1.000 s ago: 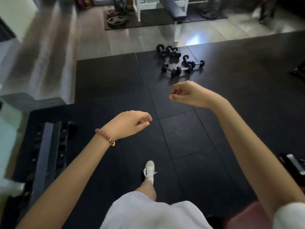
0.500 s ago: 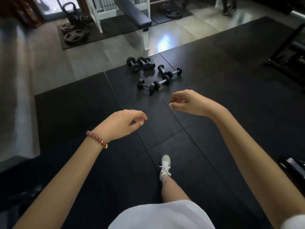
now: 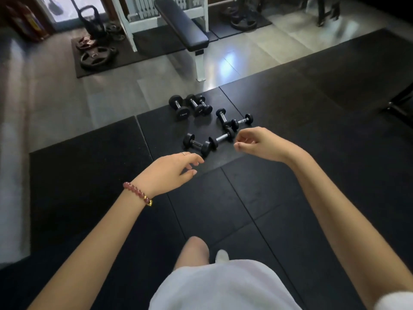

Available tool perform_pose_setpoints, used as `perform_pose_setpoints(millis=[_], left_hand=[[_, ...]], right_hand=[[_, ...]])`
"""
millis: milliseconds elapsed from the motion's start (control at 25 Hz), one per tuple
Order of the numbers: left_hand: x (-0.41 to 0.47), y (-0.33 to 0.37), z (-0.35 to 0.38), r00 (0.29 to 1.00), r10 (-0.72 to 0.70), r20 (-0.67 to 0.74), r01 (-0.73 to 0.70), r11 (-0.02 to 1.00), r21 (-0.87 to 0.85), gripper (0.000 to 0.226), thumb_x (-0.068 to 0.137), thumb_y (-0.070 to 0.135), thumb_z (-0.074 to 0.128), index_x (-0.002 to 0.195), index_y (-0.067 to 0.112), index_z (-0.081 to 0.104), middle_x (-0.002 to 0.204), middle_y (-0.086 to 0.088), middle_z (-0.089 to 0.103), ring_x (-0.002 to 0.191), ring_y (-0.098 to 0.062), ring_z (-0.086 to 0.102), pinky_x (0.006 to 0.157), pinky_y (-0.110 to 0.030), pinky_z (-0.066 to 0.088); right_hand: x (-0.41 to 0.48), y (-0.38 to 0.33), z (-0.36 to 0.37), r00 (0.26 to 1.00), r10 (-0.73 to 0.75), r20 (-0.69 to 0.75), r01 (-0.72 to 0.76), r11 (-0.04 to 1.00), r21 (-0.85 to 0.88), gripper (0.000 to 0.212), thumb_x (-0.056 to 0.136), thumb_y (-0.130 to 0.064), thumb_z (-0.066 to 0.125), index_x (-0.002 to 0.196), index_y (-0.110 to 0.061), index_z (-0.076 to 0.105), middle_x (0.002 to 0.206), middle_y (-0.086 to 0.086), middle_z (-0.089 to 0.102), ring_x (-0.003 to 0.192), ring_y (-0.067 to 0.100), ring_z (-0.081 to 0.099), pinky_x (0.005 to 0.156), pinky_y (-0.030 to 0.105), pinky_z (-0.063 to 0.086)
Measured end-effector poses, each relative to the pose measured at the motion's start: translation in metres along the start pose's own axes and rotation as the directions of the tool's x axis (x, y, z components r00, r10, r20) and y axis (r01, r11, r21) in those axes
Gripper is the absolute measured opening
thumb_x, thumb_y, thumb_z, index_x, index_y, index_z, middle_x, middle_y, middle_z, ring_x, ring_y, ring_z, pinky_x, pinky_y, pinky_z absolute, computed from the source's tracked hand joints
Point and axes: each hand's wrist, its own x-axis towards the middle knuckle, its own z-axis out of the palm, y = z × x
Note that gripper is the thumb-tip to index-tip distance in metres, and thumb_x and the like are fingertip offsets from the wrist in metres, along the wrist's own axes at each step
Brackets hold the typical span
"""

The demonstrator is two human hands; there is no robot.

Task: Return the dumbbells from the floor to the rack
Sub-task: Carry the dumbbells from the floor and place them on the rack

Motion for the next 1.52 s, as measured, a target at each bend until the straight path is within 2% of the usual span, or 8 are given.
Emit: perform_pose_setpoints(millis=[400, 600, 760, 920, 1080, 1240, 1400, 1520], left_hand=[[0.227, -0.170, -0.109, 0.997, -0.074, 0.024, 0.073, 0.997, 0.026, 0.031, 0.095, 0.024, 0.050, 0.124, 0.033, 0.055, 0.112, 0.017, 0.058, 0.094, 0.001, 0.058, 0.088, -0.029, 0.049], [0.354, -0.252, -0.148, 0.992, -0.080, 0.099, 0.086, 0.994, -0.062, 0.029, 0.094, 0.022, 0.050, 0.120, 0.032, 0.058, 0.115, 0.017, 0.060, 0.099, 0.000, 0.058, 0.090, -0.030, 0.050], [0.449, -0.309, -0.138, 0.982, -0.160, 0.103, 0.176, 0.969, -0.173, 0.028, 0.094, 0.019, 0.049, 0.117, 0.031, 0.060, 0.112, 0.016, 0.062, 0.098, 0.000, 0.057, 0.089, -0.025, 0.048], [0.518, -0.377, -0.075, 0.969, -0.224, 0.108, 0.241, 0.951, -0.191, 0.028, 0.095, 0.020, 0.047, 0.117, 0.031, 0.060, 0.112, 0.014, 0.062, 0.098, -0.004, 0.058, 0.090, -0.030, 0.049], [0.568, -0.459, 0.045, 0.941, -0.268, 0.206, 0.292, 0.951, -0.099, 0.032, 0.093, 0.017, 0.044, 0.118, 0.031, 0.059, 0.114, 0.011, 0.061, 0.102, -0.008, 0.058, 0.090, -0.033, 0.049], [0.607, -0.536, 0.166, 0.906, -0.300, 0.299, 0.300, 0.953, 0.047, 0.032, 0.094, 0.019, 0.041, 0.120, 0.030, 0.057, 0.117, 0.007, 0.058, 0.102, -0.012, 0.057, 0.089, -0.031, 0.048], [0.650, -0.595, 0.269, 0.916, -0.316, 0.247, 0.303, 0.949, 0.089, 0.030, 0.093, 0.020, 0.042, 0.118, 0.028, 0.058, 0.122, 0.004, 0.055, 0.107, -0.017, 0.057, 0.088, -0.031, 0.044], [0.672, -0.621, 0.341, 0.927, -0.311, 0.209, 0.289, 0.949, 0.128, 0.034, 0.092, 0.022, 0.045, 0.124, 0.026, 0.054, 0.132, 0.000, 0.048, 0.119, -0.021, 0.049, 0.095, -0.034, 0.040]], right_hand=[[0.326, 0.034, -0.037, 0.995, -0.020, 0.103, 0.016, 0.999, 0.038, 0.013, 0.091, -0.025, 0.056, 0.083, -0.016, 0.061, 0.083, -0.002, 0.064, 0.071, 0.005, 0.051, 0.066, 0.020, 0.040], [0.463, 0.075, -0.050, 0.973, 0.094, 0.212, -0.120, 0.986, 0.115, 0.016, 0.093, -0.023, 0.055, 0.087, -0.010, 0.062, 0.071, -0.012, 0.057, 0.065, 0.002, 0.050, 0.063, 0.014, 0.039], [0.558, 0.148, -0.034, 0.926, 0.231, 0.300, -0.314, 0.911, 0.268, 0.012, 0.094, -0.016, 0.055, 0.085, -0.009, 0.059, 0.076, -0.004, 0.061, 0.064, 0.001, 0.056, 0.062, 0.010, 0.044], [0.638, 0.237, 0.028, 0.873, 0.374, 0.312, -0.449, 0.867, 0.216, 0.017, 0.095, -0.015, 0.053, 0.077, -0.018, 0.051, 0.074, -0.002, 0.060, 0.065, 0.010, 0.055, 0.055, 0.010, 0.044], [0.703, 0.340, 0.154, 0.828, 0.426, 0.364, -0.486, 0.869, 0.088, 0.013, 0.090, -0.019, 0.058, 0.079, -0.019, 0.050, 0.079, -0.001, 0.060, 0.073, 0.015, 0.056, 0.079, 0.034, 0.050], [0.747, 0.416, 0.282, 0.815, 0.434, 0.385, -0.487, 0.872, 0.048, 0.027, 0.090, -0.022, 0.060, 0.112, -0.012, 0.049, 0.103, 0.003, 0.057, 0.092, 0.016, 0.053, 0.078, 0.026, 0.040], [0.789, 0.484, 0.388, 0.809, 0.490, 0.325, -0.533, 0.845, 0.052, 0.049, 0.087, -0.018, 0.063, 0.130, -0.007, 0.040, 0.120, 0.011, 0.050, 0.096, 0.020, 0.053, 0.084, 0.030, 0.044], [0.811, 0.517, 0.443, 0.820, 0.509, 0.263, -0.531, 0.847, 0.014, 0.061, 0.088, -0.015, 0.061, 0.140, -0.007, 0.030, 0.138, 0.016, 0.037, 0.119, 0.030, 0.049, 0.097, 0.034, 0.041]])
